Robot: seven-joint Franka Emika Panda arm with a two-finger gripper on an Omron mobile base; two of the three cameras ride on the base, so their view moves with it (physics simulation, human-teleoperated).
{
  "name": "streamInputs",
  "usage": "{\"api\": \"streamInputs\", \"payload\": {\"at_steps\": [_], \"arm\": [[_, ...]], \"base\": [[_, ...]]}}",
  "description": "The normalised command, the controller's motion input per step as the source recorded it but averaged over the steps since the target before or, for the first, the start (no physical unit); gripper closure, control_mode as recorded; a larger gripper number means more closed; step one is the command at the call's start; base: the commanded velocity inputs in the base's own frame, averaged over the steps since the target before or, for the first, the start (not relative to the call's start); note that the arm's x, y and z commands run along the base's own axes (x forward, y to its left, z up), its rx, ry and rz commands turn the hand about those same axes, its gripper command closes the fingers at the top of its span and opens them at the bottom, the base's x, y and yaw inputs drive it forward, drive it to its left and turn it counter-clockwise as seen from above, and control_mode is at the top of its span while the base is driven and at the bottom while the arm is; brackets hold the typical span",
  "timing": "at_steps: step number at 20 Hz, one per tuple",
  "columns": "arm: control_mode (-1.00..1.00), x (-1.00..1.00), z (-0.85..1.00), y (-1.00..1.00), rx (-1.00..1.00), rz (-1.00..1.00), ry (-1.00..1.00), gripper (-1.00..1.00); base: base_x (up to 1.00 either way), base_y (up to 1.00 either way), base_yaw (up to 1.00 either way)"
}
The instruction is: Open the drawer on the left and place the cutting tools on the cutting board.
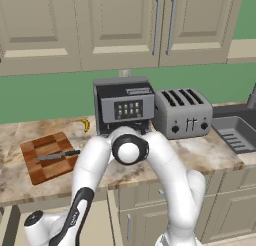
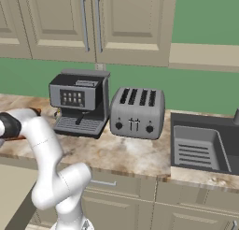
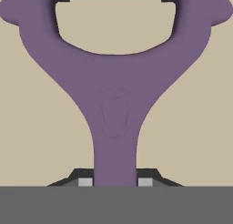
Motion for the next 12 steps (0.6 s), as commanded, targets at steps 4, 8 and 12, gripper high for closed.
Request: {"api": "streamInputs", "payload": {"at_steps": [4,8,12], "arm": [[-1.00,0.00,0.73,-0.08,0.00,0.00,-0.02,1.00],[-1.00,0.01,0.68,-0.16,0.00,0.01,-0.03,1.00],[-1.00,0.13,0.56,-0.20,0.00,0.04,-0.05,1.00]], "base": [[0.00,0.00,0.00],[0.00,0.00,0.00],[0.00,0.00,0.00]]}}
